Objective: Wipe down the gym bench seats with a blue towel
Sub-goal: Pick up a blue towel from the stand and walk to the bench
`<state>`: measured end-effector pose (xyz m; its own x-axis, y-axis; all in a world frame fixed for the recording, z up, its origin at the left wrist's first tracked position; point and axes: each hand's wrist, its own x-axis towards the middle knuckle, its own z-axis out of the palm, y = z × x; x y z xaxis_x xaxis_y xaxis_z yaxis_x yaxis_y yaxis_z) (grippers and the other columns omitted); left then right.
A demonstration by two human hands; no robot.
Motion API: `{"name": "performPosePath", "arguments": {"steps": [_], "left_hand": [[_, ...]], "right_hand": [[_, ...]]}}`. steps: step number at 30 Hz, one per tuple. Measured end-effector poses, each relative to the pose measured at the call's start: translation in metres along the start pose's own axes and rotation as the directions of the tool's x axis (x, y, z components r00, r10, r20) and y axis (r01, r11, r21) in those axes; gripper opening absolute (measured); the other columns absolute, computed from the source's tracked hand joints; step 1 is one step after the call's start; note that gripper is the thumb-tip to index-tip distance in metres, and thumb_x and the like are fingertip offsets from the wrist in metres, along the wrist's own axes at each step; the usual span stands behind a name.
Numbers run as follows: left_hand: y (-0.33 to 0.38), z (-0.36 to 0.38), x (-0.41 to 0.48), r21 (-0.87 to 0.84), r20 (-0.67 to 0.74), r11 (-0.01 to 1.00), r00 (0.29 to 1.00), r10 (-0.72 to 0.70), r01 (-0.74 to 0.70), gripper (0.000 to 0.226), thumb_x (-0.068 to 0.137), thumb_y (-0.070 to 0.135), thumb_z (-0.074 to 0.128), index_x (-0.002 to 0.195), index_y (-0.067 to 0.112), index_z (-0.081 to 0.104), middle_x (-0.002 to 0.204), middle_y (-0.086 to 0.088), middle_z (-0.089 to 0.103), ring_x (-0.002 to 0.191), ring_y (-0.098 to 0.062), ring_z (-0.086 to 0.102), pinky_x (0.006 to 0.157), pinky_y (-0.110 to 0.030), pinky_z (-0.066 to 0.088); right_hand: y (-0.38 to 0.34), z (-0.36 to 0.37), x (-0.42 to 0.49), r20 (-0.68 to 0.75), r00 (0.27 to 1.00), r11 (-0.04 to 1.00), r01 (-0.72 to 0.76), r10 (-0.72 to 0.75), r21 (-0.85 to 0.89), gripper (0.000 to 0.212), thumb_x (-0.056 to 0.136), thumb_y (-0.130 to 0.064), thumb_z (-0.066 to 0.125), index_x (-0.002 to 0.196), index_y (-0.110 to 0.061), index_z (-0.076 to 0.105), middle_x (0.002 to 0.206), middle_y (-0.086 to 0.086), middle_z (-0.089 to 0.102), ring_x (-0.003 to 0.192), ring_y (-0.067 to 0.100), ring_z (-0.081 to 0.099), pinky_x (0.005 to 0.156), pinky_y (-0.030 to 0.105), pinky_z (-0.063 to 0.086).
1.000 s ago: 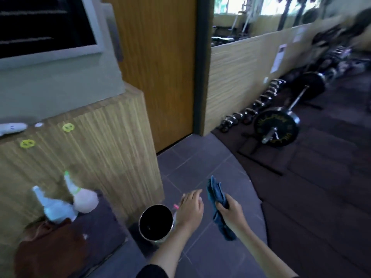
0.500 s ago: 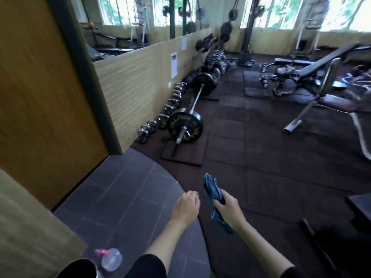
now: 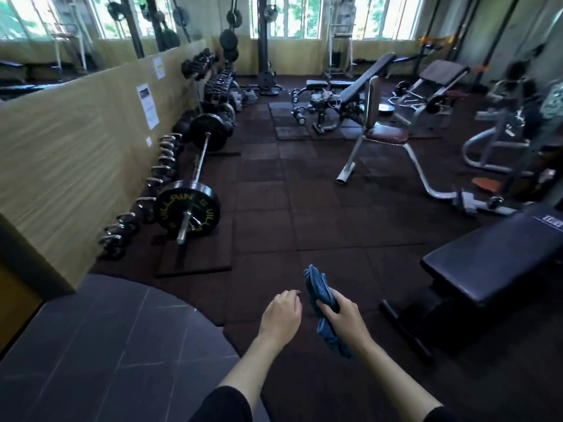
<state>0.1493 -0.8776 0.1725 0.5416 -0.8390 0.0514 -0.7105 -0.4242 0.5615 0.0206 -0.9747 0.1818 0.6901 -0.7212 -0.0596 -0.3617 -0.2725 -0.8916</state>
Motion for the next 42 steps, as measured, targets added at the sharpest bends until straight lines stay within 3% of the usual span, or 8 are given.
{"name": "performPosePath", "arguments": {"steps": [5,12,16,22,35,39,42], "left_hand": [[0.013,0.011,0.067,-0.005,0.034,0.997,0.996,0.079,-0.079,0.036,0.101,0.02,0.032,0.133,0.012,0.048,0.121,-0.002,0.058,0.113,-0.017,0.052,0.094,-0.025,0.04],[0.028,0.021,0.177,0.016,0.075,0.98,0.978,0.196,-0.198,0.036,0.102,0.02,0.032,0.133,0.011,0.047,0.124,-0.002,0.056,0.115,-0.017,0.05,0.097,-0.026,0.039],[0.037,0.031,0.232,0.045,0.148,0.954,0.946,0.287,-0.297,0.029,0.094,0.009,0.05,0.12,0.002,0.06,0.112,-0.009,0.064,0.1,-0.023,0.062,0.087,-0.031,0.051],[0.07,0.045,0.31,0.011,0.112,0.96,0.955,0.275,-0.278,0.036,0.101,0.02,0.032,0.133,0.011,0.047,0.123,-0.005,0.057,0.115,-0.018,0.052,0.096,-0.027,0.041],[0.167,0.127,0.504,0.002,0.116,0.98,0.973,0.199,-0.2,0.037,0.101,0.025,0.032,0.132,0.013,0.049,0.122,-0.002,0.058,0.114,-0.018,0.052,0.095,-0.029,0.041],[0.199,0.146,0.562,0.052,0.123,0.974,0.969,0.214,-0.222,0.037,0.1,0.025,0.033,0.13,0.013,0.05,0.12,-0.003,0.059,0.11,-0.02,0.054,0.093,-0.03,0.042],[0.217,0.159,0.605,0.085,0.146,0.972,0.968,0.203,-0.217,0.036,0.1,0.026,0.033,0.126,0.013,0.053,0.118,-0.003,0.059,0.108,-0.022,0.054,0.091,-0.033,0.043]], "right_hand": [[0.006,-0.027,0.048,-0.078,0.997,1.0,-0.017,0.017,-0.006,0.046,0.092,-0.019,0.058,0.135,-0.032,0.048,0.105,-0.018,0.066,0.094,-0.006,0.06,0.079,0.011,0.048],[0.006,-0.063,0.131,-0.193,0.98,0.999,-0.04,0.044,0.025,0.053,0.091,-0.015,0.059,0.14,-0.026,0.042,0.111,-0.021,0.058,0.089,-0.02,0.053,0.077,0.0,0.04],[0.015,-0.084,0.176,-0.247,0.967,0.998,-0.048,0.056,0.041,0.052,0.091,-0.016,0.059,0.14,-0.026,0.043,0.112,-0.02,0.058,0.09,-0.018,0.054,0.077,0.0,0.039],[0.035,-0.122,0.241,-0.259,0.962,0.994,-0.073,0.092,0.081,0.052,0.092,-0.018,0.059,0.14,-0.028,0.042,0.122,-0.014,0.06,0.111,0.001,0.056,0.088,0.01,0.043],[0.095,-0.276,0.405,-0.311,0.945,0.995,-0.094,0.099,0.033,0.051,0.092,-0.019,0.058,0.139,-0.029,0.043,0.103,-0.014,0.063,0.091,-0.001,0.058,0.078,0.013,0.047],[0.113,-0.323,0.457,-0.298,0.949,0.995,-0.104,0.103,0.013,0.051,0.092,-0.019,0.058,0.14,-0.028,0.042,0.106,-0.012,0.062,0.094,0.0,0.058,0.081,0.018,0.049],[0.128,-0.348,0.494,-0.285,0.952,0.994,-0.113,0.11,0.008,0.051,0.092,-0.018,0.058,0.14,-0.028,0.043,0.114,-0.011,0.063,0.098,-0.002,0.057,0.081,0.013,0.047]]}}
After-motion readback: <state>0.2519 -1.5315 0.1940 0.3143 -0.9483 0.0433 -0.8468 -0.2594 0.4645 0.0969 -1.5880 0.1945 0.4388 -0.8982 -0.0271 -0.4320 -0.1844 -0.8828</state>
